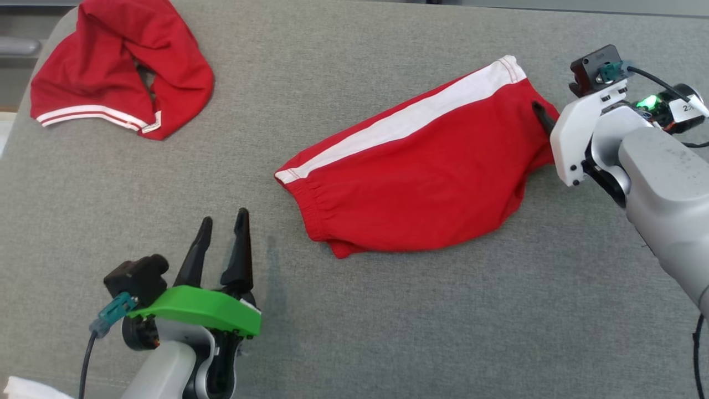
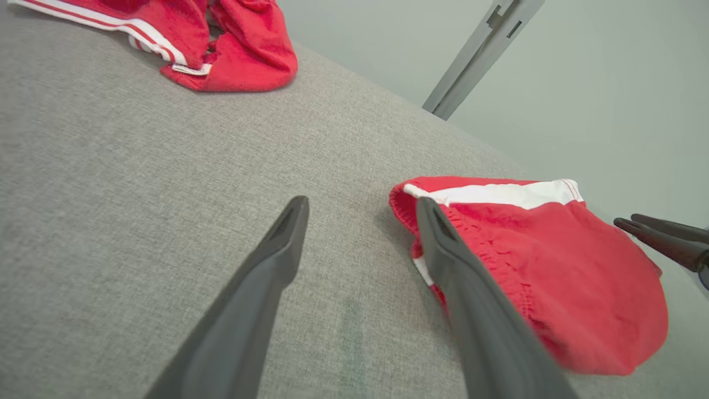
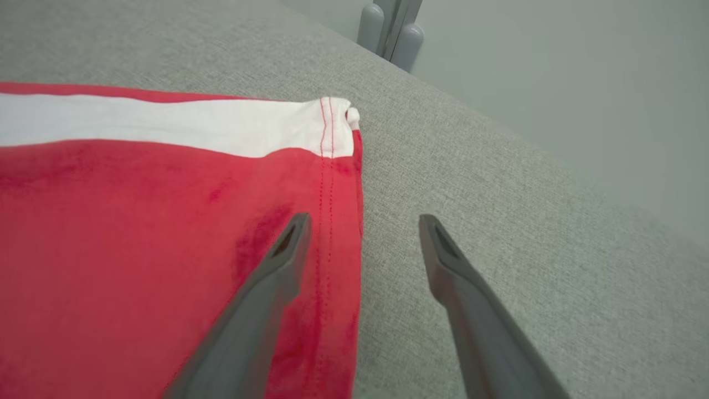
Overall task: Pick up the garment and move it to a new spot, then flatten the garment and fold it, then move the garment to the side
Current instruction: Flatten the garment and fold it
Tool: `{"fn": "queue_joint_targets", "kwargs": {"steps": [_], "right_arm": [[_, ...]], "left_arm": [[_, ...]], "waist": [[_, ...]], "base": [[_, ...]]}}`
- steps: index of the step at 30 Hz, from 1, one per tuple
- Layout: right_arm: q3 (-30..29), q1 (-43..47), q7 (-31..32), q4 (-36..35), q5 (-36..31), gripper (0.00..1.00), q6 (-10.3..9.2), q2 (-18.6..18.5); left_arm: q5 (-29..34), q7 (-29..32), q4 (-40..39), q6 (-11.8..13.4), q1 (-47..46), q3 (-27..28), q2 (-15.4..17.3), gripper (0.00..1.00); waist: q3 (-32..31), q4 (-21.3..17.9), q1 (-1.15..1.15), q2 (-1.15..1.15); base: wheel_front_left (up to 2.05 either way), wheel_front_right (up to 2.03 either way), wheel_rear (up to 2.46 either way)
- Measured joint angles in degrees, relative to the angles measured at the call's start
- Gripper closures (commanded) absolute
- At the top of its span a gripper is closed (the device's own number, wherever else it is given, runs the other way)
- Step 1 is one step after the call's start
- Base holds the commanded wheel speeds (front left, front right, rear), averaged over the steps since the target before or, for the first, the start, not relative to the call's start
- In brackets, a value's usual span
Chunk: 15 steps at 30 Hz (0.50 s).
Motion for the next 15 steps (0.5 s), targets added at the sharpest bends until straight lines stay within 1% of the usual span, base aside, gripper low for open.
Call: {"fn": "queue_joint_targets", "kwargs": {"steps": [3,6,9,12,13,14,15], "right_arm": [[1.48,0.43,2.33,-0.34,2.36,0.00,0.00,-1.38],[2.76,1.16,4.20,-0.52,4.44,0.00,0.00,-2.10],[3.98,1.62,6.34,-0.54,6.39,0.00,0.00,-2.46],[4.81,1.66,8.36,-0.69,8.59,0.00,-0.04,-2.60],[5.04,1.64,8.55,-0.80,8.94,0.08,-0.07,-2.69],[5.30,1.63,8.60,-0.90,9.16,0.52,-0.07,-2.77],[5.71,1.61,8.60,-1.12,9.64,0.74,-0.07,-2.77]], "left_arm": [[1.34,-0.18,-0.75,0.86,1.74,2.23,-0.59,0.00],[3.27,-0.24,-1.67,0.97,2.97,5.16,-2.31,0.00],[5.92,-0.25,-2.29,0.80,4.31,8.33,-4.17,0.00],[8.69,-0.25,-2.54,-0.11,5.20,11.10,-5.73,0.00],[9.34,-0.26,-2.58,-0.29,5.34,11.67,-6.19,0.00],[9.69,-0.25,-2.61,-0.69,5.50,12.20,-6.60,0.00],[10.45,-0.26,-2.67,-1.11,5.69,12.96,-7.01,0.00]], "waist": [[0.11,0.86,0.00,0.00],[0.64,1.60,0.00,0.00],[1.18,2.29,0.00,0.00],[1.57,2.85,0.00,0.00],[1.63,2.94,0.00,0.00],[1.68,3.01,0.00,0.00],[1.68,3.02,0.00,0.00]], "base": [[0.00,0.00,0.00],[0.00,0.00,0.00],[0.00,0.00,0.00],[0.00,0.00,0.00],[0.00,0.00,0.00],[0.00,0.00,0.00],[0.00,0.00,0.00]]}}
